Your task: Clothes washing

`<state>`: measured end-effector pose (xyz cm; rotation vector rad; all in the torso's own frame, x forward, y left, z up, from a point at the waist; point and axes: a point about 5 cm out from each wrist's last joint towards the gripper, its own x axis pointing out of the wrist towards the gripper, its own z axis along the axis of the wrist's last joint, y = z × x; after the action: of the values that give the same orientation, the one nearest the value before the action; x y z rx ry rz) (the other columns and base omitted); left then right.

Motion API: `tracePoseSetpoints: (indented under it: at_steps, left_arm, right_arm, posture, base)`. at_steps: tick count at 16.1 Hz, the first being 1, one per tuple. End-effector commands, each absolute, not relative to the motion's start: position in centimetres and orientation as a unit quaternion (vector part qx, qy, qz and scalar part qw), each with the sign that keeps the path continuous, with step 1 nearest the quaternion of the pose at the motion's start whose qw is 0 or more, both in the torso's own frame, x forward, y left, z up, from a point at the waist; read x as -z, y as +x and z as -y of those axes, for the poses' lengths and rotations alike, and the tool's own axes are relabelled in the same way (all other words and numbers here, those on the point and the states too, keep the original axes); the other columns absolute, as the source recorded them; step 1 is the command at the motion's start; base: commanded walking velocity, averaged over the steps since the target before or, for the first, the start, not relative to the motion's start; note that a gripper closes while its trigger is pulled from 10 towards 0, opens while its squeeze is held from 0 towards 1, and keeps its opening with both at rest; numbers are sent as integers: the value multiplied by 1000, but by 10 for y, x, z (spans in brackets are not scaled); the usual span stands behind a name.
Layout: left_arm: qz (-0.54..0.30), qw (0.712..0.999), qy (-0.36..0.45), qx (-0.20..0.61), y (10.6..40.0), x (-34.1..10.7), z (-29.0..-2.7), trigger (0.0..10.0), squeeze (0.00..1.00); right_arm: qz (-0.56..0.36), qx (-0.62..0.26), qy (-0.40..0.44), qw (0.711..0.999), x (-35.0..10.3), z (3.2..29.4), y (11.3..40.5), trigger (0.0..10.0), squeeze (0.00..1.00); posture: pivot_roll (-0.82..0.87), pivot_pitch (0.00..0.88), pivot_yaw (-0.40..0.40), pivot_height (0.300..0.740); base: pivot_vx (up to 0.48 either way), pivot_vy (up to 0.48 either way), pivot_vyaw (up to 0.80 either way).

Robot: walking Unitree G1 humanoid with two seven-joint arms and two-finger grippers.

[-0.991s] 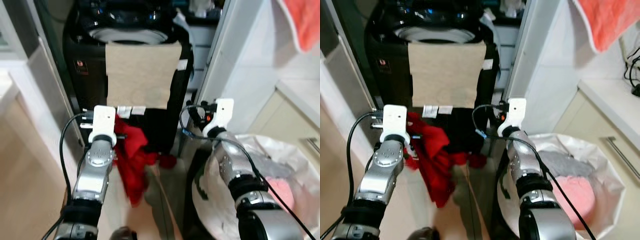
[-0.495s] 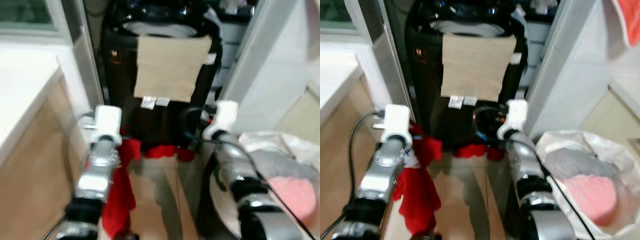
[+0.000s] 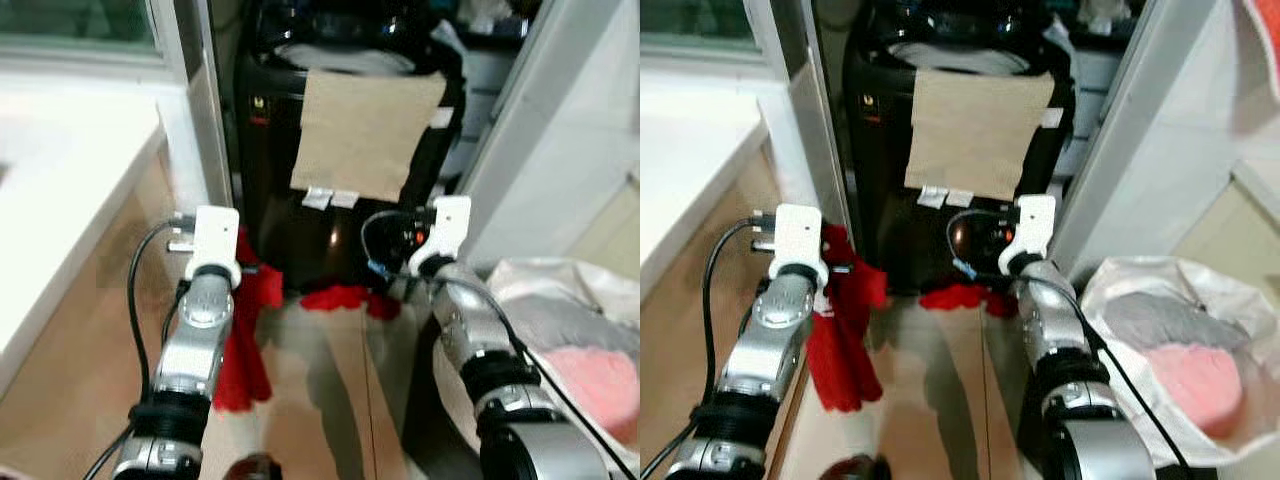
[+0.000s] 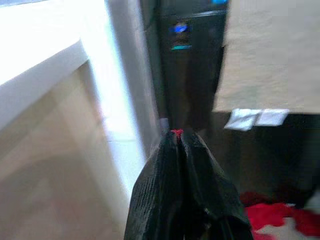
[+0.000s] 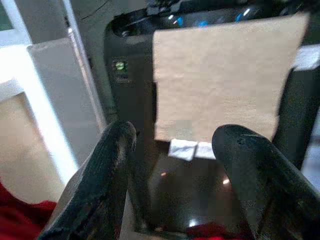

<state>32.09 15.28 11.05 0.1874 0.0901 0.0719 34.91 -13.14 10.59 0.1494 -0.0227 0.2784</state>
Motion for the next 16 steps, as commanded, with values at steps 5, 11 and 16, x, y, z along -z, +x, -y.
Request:
tracePoseSetpoints:
  at_steps: [5, 11, 16]
  left_arm:
    - [-2, 998, 58, -15, 324, -126, -148, 10000, 0]
    - [73, 992, 92, 38, 333, -170, -131, 10000, 0]
    - [88, 990, 98, 54, 338, -182, -128, 10000, 0]
  right_arm:
    - [68, -76, 59, 993, -123, 140, 336, 10000, 263]
    - [99, -31, 75, 992, -152, 148, 338, 10000, 275]
    - [82, -38, 62, 994, -146, 146, 339, 10000, 318]
  posture:
    - [-28, 0, -37, 740]
    - [-30, 0, -31, 740]
    - [-30, 0, -24, 740]
  base:
    - [442, 0, 0]
    - [449, 0, 0]
    - [480, 0, -153]
